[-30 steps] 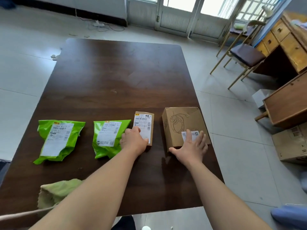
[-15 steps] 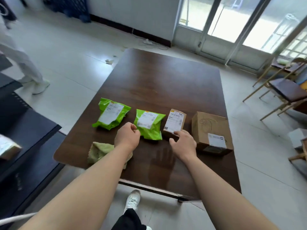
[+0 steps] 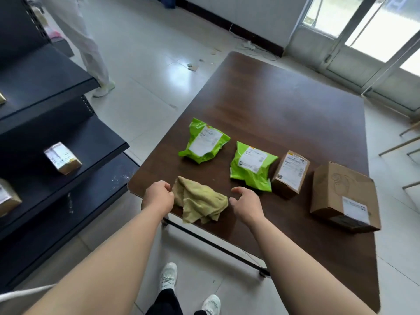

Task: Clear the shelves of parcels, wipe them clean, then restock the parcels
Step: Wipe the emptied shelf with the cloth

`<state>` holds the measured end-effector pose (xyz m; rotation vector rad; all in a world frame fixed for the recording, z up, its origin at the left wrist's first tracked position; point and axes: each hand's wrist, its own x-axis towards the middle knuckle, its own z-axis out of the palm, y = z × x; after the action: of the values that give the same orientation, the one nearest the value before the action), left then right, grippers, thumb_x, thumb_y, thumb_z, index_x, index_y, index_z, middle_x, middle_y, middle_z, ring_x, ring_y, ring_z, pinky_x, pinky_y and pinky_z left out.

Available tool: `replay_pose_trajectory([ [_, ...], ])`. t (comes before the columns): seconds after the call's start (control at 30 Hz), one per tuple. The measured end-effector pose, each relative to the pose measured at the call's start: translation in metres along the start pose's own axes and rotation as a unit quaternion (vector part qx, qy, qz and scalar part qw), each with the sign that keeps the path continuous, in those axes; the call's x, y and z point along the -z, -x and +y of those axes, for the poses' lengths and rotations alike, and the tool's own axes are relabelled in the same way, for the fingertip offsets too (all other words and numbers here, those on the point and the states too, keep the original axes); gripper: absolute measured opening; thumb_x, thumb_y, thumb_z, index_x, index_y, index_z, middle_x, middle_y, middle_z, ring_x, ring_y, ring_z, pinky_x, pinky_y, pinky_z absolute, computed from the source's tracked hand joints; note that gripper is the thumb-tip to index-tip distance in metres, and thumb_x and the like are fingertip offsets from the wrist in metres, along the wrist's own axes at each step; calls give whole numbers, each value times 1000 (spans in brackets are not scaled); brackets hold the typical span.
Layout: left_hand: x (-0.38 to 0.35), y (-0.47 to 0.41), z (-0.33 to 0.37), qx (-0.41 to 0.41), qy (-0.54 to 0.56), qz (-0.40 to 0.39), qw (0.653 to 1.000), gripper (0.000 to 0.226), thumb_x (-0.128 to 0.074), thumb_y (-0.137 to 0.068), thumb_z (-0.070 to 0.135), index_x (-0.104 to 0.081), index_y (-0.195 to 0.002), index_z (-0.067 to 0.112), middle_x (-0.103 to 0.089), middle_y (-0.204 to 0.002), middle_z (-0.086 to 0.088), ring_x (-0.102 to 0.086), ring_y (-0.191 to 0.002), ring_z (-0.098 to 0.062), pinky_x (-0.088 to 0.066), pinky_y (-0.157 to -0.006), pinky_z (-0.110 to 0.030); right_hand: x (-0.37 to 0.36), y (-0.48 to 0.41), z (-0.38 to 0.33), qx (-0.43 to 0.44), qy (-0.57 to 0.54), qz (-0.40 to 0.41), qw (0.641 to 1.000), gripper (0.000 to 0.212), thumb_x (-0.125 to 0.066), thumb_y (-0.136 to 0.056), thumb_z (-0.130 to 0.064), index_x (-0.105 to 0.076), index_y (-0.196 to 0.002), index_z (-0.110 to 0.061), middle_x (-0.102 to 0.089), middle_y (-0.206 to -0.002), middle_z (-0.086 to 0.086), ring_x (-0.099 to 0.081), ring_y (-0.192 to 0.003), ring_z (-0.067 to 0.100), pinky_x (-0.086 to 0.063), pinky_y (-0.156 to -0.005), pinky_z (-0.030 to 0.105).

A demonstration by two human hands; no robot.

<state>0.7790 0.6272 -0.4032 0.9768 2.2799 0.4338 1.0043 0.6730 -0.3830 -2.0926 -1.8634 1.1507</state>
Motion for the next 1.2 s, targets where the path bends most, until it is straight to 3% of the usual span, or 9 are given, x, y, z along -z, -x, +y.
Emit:
replay_pose_trajectory([
  [0.3, -22, -50, -15, -8, -14, -76, 997, 44, -62, -89, 21, -54, -130, 10, -61, -125, -9, -55, -117, -27, -45, -96, -33, -52, -25, -7, -97, -35, -16, 995, 60, -66, -85, -21, -46, -141, -15, -54, -138, 7, -50, -127, 23, -38, -101, 27],
  [0.47, -29, -62, -10, -17, -19, -105, 994, 28, -63, -87, 20, -60, -114, 12, -65, -111, -7, -60, -103, -27, -46, -82, -31, -62, -32, -9, -117, -58, 10, 991, 58, -70, -80, -14, -53, -136, -15, -59, -131, 5, -54, -120, 22, -40, -98, 27],
  [0.63, -21, -65, -11, -40, -30, -107, 993, 23, -55, -88, 15, -67, -107, 21, -65, -114, -4, -59, -104, -26, -42, -80, -26, -62, -35, -16, -140, -78, 27, 987, 38, -70, -73, -7, -64, -107, -21, -67, -107, 3, -62, -101, 21, -51, -90, 34],
  [0.77, 4, -67, -4, -59, -16, -72, 996, 22, -54, -90, 16, -66, -108, 21, -65, -115, -6, -58, -106, -28, -46, -87, -31, -47, -33, -32, -115, -146, 56, 981, 36, -61, -71, 3, -61, -99, -20, -66, -101, 9, -64, -92, 26, -55, -83, 39],
  [0.9, 33, -65, 5, -77, 9, -30, 997, 24, -54, -90, 15, -66, -111, 19, -64, -117, -6, -57, -109, -28, -48, -92, -35, -29, -32, -49, -64, -175, 72, 980, 49, -55, -74, 9, -60, -117, -14, -59, -99, 6, -58, -75, 18, -48, -61, 23],
  [1.03, 66, -57, 12, -77, 39, 12, 996, 21, -51, -91, 12, -66, -103, 20, -65, -108, -5, -59, -100, -26, -52, -84, -35, -11, -31, -73, -13, -203, 69, 977, 57, -54, -78, 11, -52, -130, -13, -55, -110, 8, -57, -88, 21, -49, -68, 23],
  [1.13, 89, -48, 7, -59, 56, 39, 996, 18, -50, -92, 11, -65, -94, 21, -66, -100, -3, -59, -89, -23, -51, -74, -31, 1, -32, -95, 24, -204, 52, 977, 53, -56, -80, 9, -54, -129, -11, -60, -110, 10, -60, -96, 23, -54, -85, 33],
  [1.2, 106, -38, -2, -38, 67, 64, 995, 19, -50, -91, 10, -66, -91, 20, -66, -99, -2, -57, -87, -21, -46, -72, -29, 7, -30, -111, 66, -195, 32, 978, 48, -56, -80, 10, -59, -124, -10, -64, -109, 9, -61, -93, 19, -54, -82, 27],
])
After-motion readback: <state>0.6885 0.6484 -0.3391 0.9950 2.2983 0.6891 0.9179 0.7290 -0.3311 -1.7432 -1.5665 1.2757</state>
